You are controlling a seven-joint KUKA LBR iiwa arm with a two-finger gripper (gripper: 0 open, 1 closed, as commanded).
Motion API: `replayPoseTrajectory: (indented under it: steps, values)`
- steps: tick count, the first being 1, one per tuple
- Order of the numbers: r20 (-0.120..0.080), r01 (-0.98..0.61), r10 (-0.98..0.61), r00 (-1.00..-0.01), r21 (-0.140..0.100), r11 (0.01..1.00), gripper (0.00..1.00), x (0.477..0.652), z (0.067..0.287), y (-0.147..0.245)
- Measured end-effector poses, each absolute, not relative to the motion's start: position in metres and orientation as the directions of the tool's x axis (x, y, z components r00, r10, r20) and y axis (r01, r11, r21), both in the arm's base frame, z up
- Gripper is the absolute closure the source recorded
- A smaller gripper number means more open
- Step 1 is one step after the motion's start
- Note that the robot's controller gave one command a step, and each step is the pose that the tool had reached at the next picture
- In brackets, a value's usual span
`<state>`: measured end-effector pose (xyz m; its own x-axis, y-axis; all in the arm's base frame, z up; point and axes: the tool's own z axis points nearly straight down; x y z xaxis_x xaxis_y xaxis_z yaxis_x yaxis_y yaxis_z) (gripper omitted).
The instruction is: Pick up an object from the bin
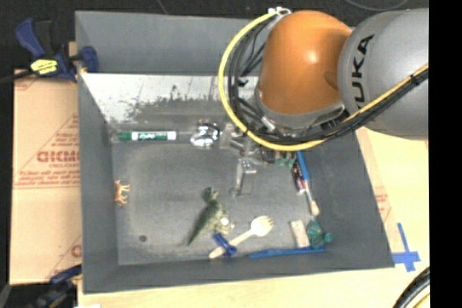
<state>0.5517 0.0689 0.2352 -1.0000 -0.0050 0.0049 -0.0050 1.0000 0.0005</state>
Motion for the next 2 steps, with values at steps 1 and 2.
replayPoseTrajectory:
  steps: [1, 2]
  values:
    - [-0.004, -0.002, -0.002, -1.0, 0.002, 1.0, 0.0, 0.553, 0.24, 0.069]
    - [-0.006, -0.273, -0.273, -0.962, -0.001, 0.962, 0.0, 0.534, 0.157, 0.074]
